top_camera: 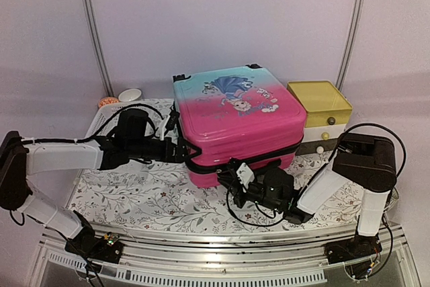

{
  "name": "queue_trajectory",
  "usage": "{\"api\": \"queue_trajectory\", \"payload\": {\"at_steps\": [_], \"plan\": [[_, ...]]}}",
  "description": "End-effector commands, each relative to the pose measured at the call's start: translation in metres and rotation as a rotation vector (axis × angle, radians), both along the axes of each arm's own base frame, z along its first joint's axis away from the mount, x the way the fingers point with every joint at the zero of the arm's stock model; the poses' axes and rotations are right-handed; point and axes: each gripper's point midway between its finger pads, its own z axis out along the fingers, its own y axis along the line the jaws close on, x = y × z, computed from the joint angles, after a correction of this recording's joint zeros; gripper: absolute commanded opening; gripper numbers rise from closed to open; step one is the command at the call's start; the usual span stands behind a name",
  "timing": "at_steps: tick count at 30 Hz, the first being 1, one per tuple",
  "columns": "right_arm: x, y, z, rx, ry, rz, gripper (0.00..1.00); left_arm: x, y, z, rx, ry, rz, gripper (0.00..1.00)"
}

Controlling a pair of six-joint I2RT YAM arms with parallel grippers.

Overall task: Open, take out, and arrange the luggage
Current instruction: Unzip the zipper of the luggage.

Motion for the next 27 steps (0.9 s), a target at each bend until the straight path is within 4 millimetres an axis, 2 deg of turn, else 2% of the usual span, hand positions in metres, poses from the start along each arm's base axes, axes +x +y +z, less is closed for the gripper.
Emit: {"api": "queue_trajectory", "payload": {"at_steps": [1, 7, 14, 17, 20, 27], "plan": [[-0.052, 0.041, 0.027, 0.069, -0.077, 0.230, 0.01, -0.025, -0.042, 0.022, -0.089, -0.018, -0.131, 0.98], [-0.060, 0.046, 0.028, 0.061, -0.101, 0.260, 0.02, -0.028, -0.043, 0.020, -0.066, -0.028, -0.123, 0.98], [-0.061, 0.039, 0.029, 0.058, -0.101, 0.249, 0.10, -0.023, -0.025, 0.007, 0.032, -0.062, -0.048, 0.98], [-0.058, 0.033, 0.032, 0.060, -0.105, 0.219, 0.18, -0.028, -0.015, 0.008, 0.025, -0.098, -0.030, 0.98], [-0.055, 0.024, 0.036, 0.062, -0.109, 0.184, 0.31, -0.034, -0.008, 0.008, 0.003, -0.121, -0.020, 0.98], [-0.051, 0.007, 0.039, 0.035, -0.072, 0.129, 0.52, -0.046, 0.001, 0.001, 0.012, -0.150, 0.002, 0.98]]}}
